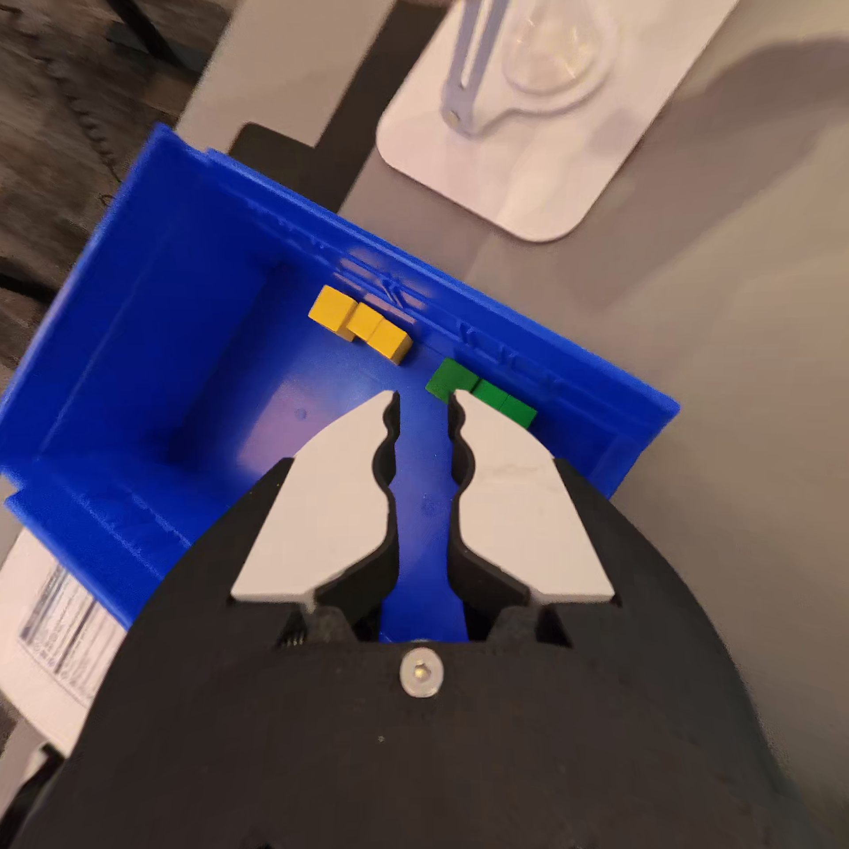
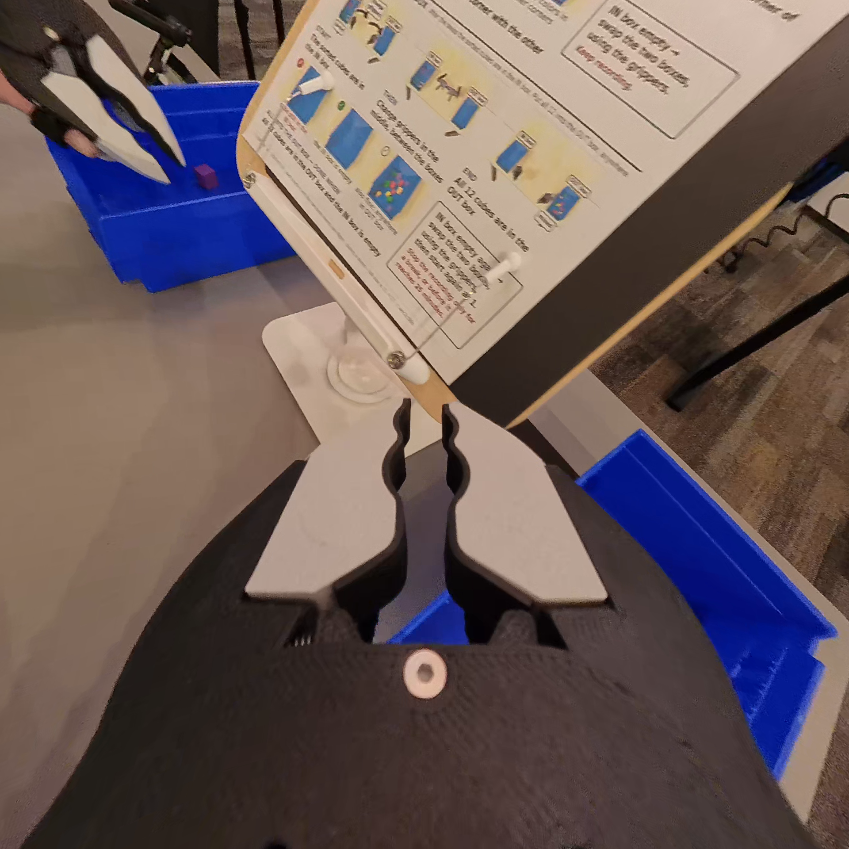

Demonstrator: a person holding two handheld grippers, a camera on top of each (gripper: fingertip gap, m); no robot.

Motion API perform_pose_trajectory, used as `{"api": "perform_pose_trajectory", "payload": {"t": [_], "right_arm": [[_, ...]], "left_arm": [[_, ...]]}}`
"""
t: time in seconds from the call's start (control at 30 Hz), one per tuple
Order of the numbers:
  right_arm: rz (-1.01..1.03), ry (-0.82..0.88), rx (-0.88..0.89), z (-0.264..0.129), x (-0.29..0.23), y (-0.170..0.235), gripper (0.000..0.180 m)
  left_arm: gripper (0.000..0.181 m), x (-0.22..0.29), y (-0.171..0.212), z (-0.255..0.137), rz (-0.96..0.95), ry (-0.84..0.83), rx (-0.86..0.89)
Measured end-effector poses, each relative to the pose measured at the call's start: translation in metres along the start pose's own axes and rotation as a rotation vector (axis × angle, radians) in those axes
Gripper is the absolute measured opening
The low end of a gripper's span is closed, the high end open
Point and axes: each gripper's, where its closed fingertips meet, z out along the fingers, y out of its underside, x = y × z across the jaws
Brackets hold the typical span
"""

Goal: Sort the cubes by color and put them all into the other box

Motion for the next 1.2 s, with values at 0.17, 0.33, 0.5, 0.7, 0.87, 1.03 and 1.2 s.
{"api": "perform_pose_trajectory", "payload": {"t": [0.17, 0.33, 0.5, 0.7, 0.87, 1.03, 1.2], "right_arm": [[-0.02, -0.045, -0.012, 0.015, -0.02, -0.004, 0.013], [-0.033, -0.089, -0.027, 0.025, -0.032, -0.002, 0.012], [-0.035, -0.103, -0.038, 0.029, -0.034, 0.001, 0.012], [-0.029, -0.113, -0.031, 0.029, -0.031, 0.002, 0.011], [-0.031, -0.126, -0.034, 0.03, -0.032, 0.002, 0.01], [-0.041, -0.139, -0.038, 0.033, -0.037, 0.002, 0.01], [-0.046, -0.143, -0.032, 0.031, -0.038, 0.001, 0.009]], "left_arm": [[0.021, 0.007, 0.014, 0.028, 0.167, 0.054, -0.113], [0.023, 0.008, 0.023, 0.049, 0.255, 0.118, -0.16], [0.024, 0.01, 0.031, 0.058, 0.282, 0.2, -0.192], [0.03, 0.015, 0.035, 0.064, 0.291, 0.278, -0.186], [0.027, 0.014, 0.034, 0.07, 0.282, 0.289, -0.171], [0.026, 0.008, 0.037, 0.07, 0.252, 0.288, -0.159], [0.026, 0.0, 0.046, 0.068, 0.254, 0.256, -0.202]]}}
